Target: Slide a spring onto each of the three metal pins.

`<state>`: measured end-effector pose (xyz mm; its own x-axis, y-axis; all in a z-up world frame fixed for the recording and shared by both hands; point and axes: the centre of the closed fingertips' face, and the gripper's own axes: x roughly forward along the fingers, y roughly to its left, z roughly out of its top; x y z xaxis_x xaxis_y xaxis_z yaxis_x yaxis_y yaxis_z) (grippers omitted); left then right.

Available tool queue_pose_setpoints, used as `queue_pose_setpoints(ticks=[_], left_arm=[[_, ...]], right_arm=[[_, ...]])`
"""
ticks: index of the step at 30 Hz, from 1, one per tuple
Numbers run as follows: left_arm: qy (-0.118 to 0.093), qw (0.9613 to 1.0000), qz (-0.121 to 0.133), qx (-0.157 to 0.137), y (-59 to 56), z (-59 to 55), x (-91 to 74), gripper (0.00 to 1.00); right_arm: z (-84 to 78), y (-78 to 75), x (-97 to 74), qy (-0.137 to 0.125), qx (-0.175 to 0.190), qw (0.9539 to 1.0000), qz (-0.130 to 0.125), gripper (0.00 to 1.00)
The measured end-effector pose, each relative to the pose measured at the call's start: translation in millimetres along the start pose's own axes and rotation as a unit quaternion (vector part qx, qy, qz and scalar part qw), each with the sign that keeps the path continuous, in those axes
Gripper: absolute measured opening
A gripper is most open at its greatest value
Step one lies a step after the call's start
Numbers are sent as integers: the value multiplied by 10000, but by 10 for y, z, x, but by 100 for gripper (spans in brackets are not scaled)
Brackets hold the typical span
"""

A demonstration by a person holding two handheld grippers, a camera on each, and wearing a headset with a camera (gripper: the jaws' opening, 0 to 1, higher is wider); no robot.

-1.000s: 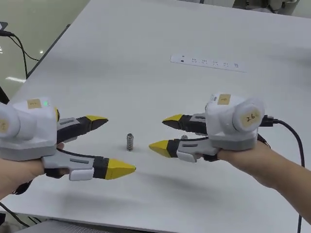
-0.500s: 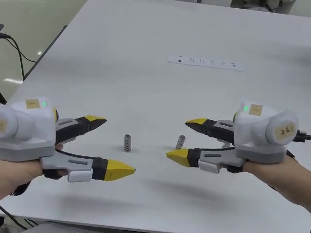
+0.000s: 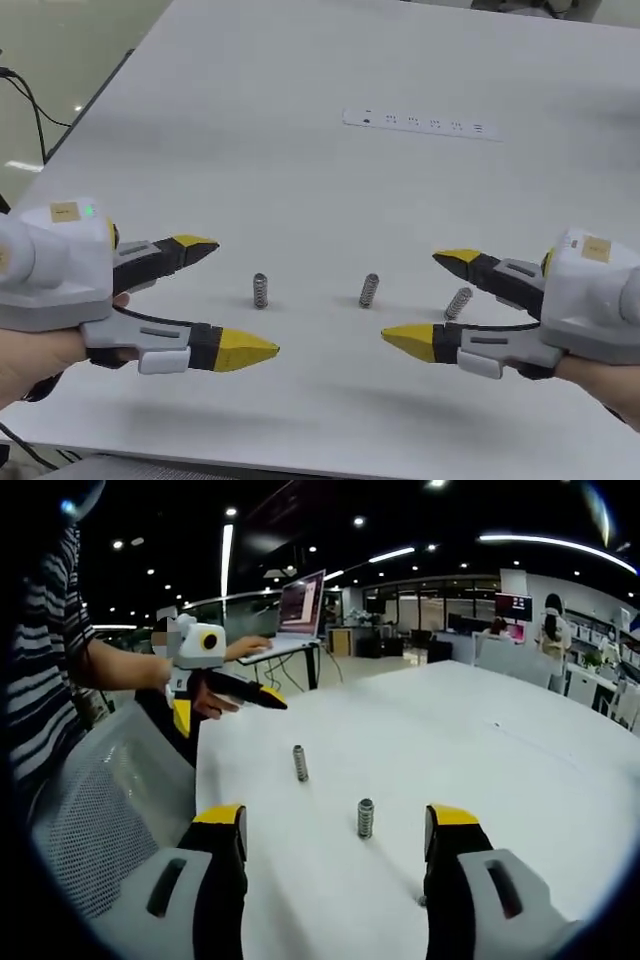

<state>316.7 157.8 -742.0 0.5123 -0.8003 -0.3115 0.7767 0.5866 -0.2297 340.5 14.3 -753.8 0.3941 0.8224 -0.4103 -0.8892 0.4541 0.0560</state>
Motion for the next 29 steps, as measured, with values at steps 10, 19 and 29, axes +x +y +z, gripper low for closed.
queue_pose_setpoints(ticks=[10,19,29], left_arm=[[39,9999,89,41,31,-24,-20,96],[38,9998,189,69,77,-23,-42,95],[87,9996,280,60,101,-42,-71,95]], right_arm=[[-85,-86,-186,-31,75,9996,-257,81],[-212,-117,-310,18,115,9991,-401,91],[-298,-226,-409,58,205,9980,-591,99]])
